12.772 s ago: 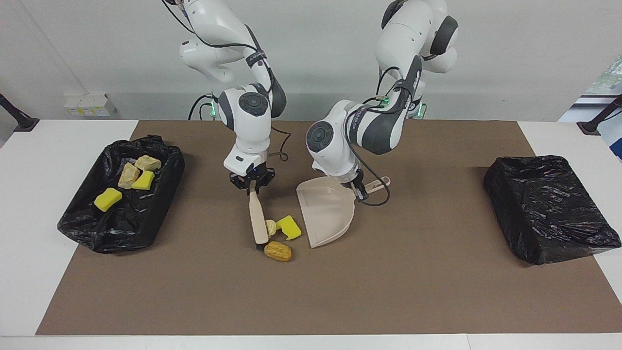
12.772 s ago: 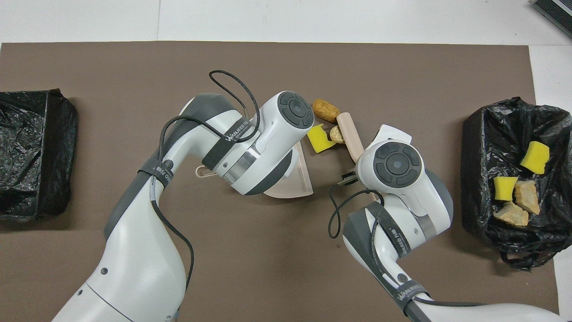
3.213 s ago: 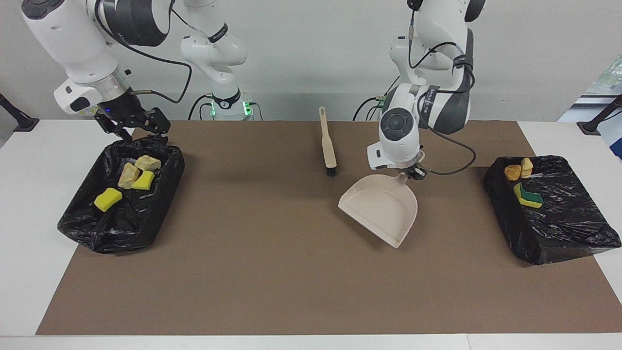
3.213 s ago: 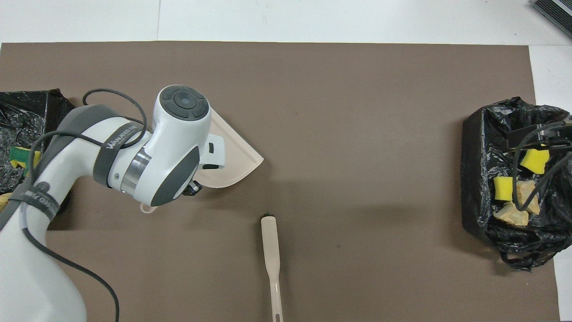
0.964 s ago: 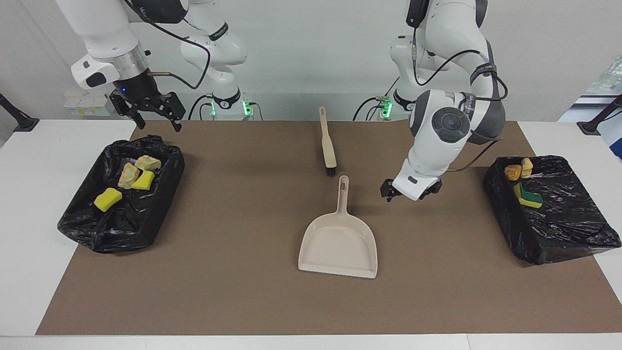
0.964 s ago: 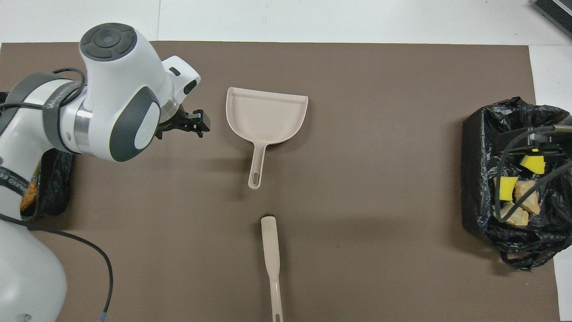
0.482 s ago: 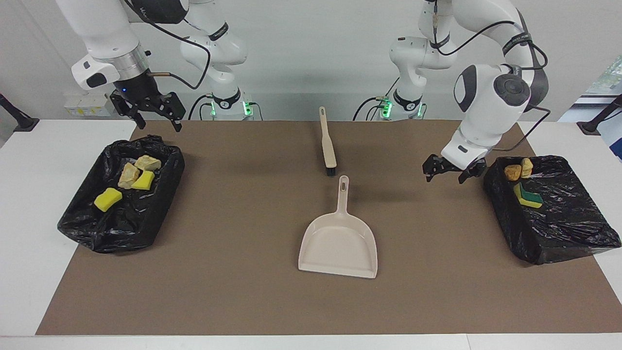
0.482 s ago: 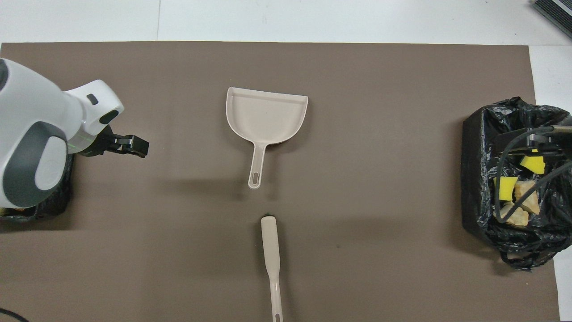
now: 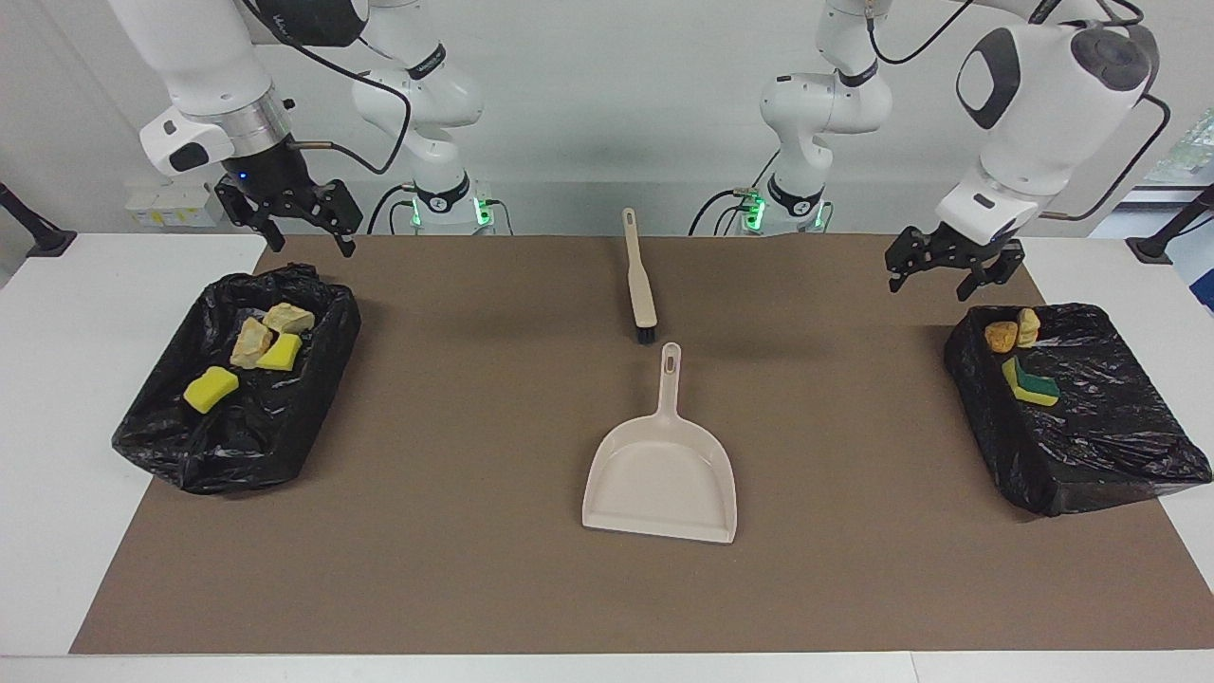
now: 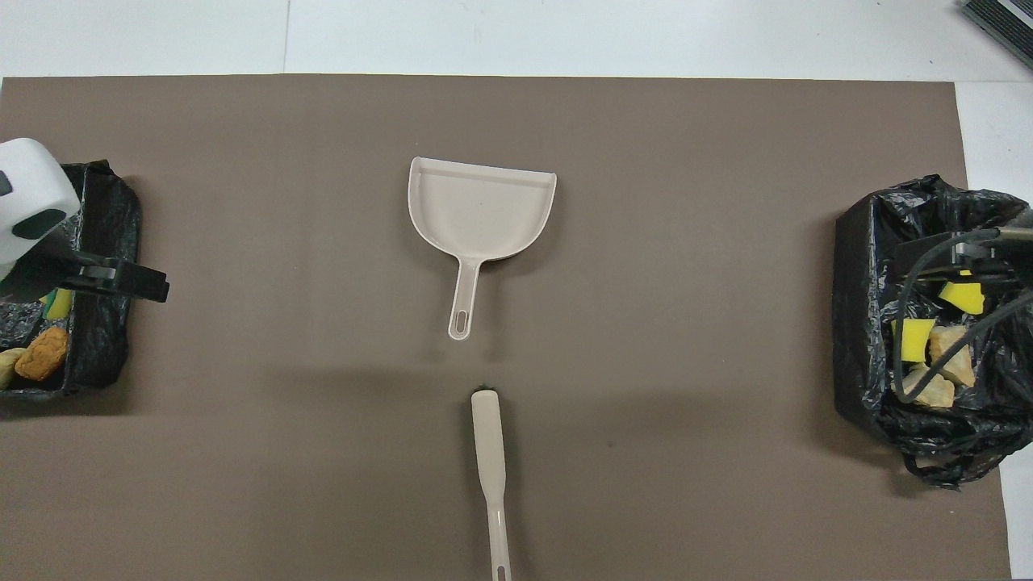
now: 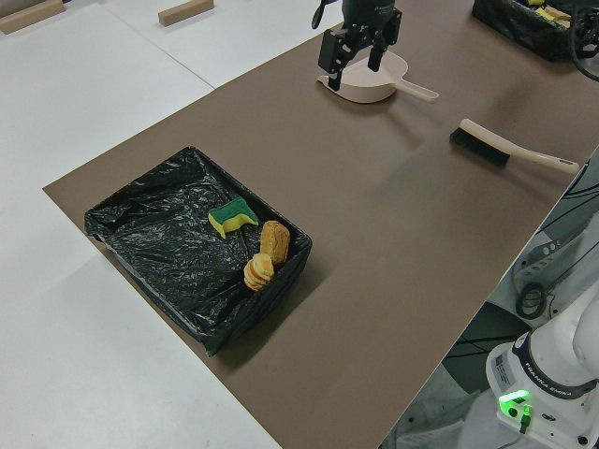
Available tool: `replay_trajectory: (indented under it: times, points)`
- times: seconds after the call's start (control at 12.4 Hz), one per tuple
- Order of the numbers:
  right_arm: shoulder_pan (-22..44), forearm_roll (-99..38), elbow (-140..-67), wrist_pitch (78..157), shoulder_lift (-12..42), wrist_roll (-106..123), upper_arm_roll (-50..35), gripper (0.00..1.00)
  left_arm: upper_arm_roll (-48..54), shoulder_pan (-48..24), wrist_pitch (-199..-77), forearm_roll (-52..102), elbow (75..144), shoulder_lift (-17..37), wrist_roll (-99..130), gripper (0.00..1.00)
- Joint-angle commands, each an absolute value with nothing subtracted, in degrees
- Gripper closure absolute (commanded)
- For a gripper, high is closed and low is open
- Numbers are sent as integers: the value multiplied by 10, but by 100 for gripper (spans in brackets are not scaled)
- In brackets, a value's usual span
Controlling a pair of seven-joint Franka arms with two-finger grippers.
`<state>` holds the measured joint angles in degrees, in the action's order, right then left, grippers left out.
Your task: Sweep and dump trash in bin
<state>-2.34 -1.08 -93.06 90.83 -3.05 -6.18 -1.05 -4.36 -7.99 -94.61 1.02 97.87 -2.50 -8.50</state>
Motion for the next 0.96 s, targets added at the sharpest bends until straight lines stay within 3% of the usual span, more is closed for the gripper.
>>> replay_trajectory:
  times: [0.0,0.24,0.88]
  points:
    - [-25,-20,-939,903,-38,-74,-12,0,-39,-60,-885,0,897,-4,-113,0]
    - [-25,-20,-939,903,-39,-74,-12,0,-40,-52,-831,8,854,4,-114,0]
    - [-25,-20,-941,904,-40,-74,-12,0,-38,-53,-835,2,870,-8,-105,0]
